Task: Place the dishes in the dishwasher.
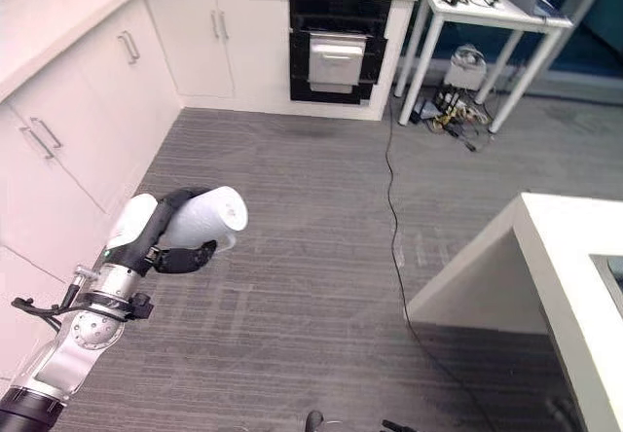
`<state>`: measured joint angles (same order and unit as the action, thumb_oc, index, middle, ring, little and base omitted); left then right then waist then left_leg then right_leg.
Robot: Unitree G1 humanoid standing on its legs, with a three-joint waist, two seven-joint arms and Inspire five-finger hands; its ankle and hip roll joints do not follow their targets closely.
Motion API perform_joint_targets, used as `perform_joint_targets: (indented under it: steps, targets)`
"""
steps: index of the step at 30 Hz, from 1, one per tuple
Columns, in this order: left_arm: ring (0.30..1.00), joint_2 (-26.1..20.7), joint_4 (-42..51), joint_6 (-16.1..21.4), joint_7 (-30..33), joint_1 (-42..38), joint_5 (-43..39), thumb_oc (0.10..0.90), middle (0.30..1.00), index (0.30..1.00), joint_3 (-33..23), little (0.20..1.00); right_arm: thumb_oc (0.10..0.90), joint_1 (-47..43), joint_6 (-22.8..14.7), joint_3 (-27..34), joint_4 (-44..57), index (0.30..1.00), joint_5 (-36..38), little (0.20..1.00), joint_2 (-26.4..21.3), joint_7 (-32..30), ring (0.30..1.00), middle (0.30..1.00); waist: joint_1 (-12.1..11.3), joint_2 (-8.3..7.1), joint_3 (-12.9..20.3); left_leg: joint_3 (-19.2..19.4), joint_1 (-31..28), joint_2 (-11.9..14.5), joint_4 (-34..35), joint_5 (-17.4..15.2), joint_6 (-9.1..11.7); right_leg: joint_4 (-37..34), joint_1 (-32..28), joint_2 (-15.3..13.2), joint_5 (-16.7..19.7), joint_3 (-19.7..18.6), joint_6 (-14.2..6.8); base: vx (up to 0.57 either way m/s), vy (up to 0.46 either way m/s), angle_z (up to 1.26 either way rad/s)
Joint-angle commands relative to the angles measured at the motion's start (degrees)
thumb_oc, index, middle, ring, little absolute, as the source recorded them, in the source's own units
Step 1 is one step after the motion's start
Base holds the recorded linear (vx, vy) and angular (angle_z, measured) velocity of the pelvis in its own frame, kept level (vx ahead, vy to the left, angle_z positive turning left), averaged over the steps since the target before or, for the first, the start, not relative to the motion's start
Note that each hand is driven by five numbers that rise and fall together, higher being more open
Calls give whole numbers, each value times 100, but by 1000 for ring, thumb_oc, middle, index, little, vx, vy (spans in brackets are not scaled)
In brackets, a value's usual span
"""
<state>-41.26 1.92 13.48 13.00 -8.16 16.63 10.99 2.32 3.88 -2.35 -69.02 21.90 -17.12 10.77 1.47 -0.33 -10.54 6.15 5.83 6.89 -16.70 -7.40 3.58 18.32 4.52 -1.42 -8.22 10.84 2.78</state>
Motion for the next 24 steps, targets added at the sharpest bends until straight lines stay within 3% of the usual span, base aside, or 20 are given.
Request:
perform_joint_targets:
  steps: [1, 5, 16, 17, 18, 21, 24]
  targets:
    - [300, -98, 500, 90, 198, -913, -119, 400, 300, 300, -540, 300, 800, 248, -22, 85, 0, 900, 282, 900, -101, -93, 900, 900, 286, 200, 410, 10, 44, -213, -49, -351, -136, -113, -79, -320, -250, -92, -877, 41, 40, 42]
    - [300, -163, 434, 85, 321, -898, -149, 400, 300, 300, -592, 300, 800, 292, -89, 151, 28, 900, 148, 900, -63, -59, 900, 900, 295, 266, 449, 162, 0, -154, -49, -421, -76, -113, -85, -573, -249, 12, -998, 65, 78, 10]
    - [300, -132, 430, 126, 339, -757, -135, 400, 300, 300, -587, 300, 800, 322, -11, 10, 0, 900, 27, 900, 59, -165, 900, 900, 343, 232, 515, 384, -157, -139, -49, -551, -191, -113, -100, -626, -207, -87, -1081, 54, 34, -6]
    - [300, -141, 444, 132, 405, -765, -149, 400, 300, 300, -579, 300, 800, 336, -64, 32, -49, 900, 0, 900, 54, -130, 900, 900, 345, 229, 517, 383, -168, -148, -49, -566, -202, -113, -106, -629, -208, -97, -1085, 41, 39, -7]
    - [300, -377, -12, 607, 874, -648, 94, 400, 300, 300, -649, 300, 800, 356, -959, -4, 459, 900, 551, 900, -103, 500, 900, 900, 456, 227, 462, 291, -183, -95, -49, -418, -110, -113, -144, -487, -144, -154, -1014, 35, 12, -5]
    - [300, -280, -38, 331, 1297, -627, 134, 400, 300, 300, -630, 300, 800, 359, -918, -18, 535, 900, 605, 900, -42, 483, 900, 900, 456, 257, 491, 164, -226, -159, -49, -478, -148, -113, -240, -371, -283, -176, -921, 49, -59, 0]
    - [300, -178, -162, 295, 1482, -619, 191, 400, 300, 300, -567, 300, 800, 316, -768, -131, 638, 900, 363, 900, 33, 254, 900, 900, 442, 266, 505, 71, -235, -222, -49, -415, -178, -113, -264, -258, -313, -215, -796, 51, -65, 9]
